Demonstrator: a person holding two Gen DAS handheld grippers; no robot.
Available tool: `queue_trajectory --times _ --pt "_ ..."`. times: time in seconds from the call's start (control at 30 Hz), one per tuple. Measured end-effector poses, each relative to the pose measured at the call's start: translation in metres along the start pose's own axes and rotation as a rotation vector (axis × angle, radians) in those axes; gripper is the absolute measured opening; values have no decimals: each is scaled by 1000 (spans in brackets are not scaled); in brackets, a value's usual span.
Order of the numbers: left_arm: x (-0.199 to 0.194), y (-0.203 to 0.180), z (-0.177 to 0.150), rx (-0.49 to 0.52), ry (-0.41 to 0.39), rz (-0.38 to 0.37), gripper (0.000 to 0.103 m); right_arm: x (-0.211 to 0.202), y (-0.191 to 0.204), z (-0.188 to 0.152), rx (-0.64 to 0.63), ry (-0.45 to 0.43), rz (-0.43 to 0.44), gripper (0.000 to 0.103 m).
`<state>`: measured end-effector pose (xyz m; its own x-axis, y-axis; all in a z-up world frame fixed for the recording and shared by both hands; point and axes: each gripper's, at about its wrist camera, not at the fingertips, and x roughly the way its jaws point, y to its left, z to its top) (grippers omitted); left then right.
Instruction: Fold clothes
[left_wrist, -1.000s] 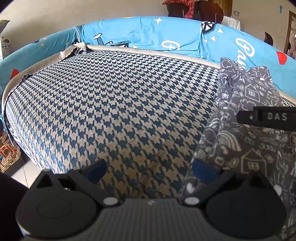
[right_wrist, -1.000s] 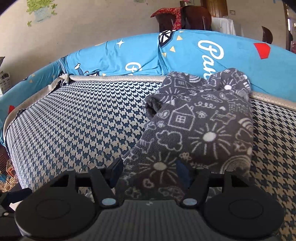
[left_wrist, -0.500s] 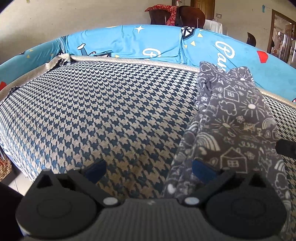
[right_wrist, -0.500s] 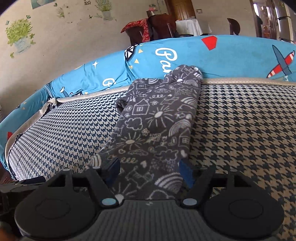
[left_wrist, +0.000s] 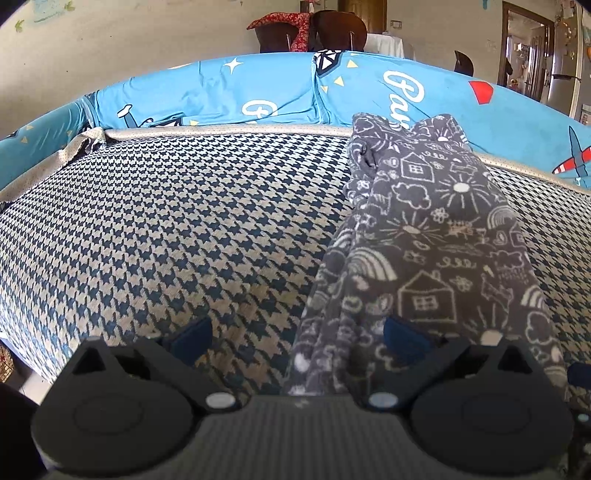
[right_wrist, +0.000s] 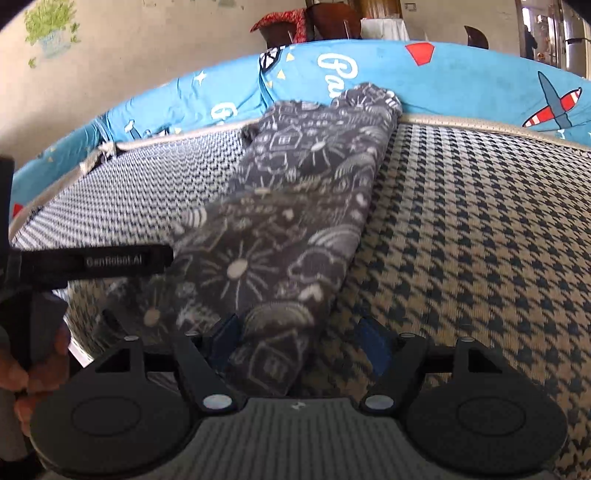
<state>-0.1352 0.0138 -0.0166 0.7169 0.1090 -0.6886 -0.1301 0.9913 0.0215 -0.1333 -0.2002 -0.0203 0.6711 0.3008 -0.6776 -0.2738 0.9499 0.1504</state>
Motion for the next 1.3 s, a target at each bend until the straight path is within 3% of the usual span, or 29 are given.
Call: queue_trajectory --times 0.33,0.6,1.0,1.3 --pt "6 -2 -14 46 31 33 103 -3 2 -15 6 13 -7 76" --pt "7 8 -20 -10 56 14 103 -5 3 -17 1 10 3 76" --pt "1 4 -26 30 39 44 103 -2 2 -19 16 4 10 79" --pt "1 7 -27 15 51 34 103 2 4 -21 -10 17 30 92"
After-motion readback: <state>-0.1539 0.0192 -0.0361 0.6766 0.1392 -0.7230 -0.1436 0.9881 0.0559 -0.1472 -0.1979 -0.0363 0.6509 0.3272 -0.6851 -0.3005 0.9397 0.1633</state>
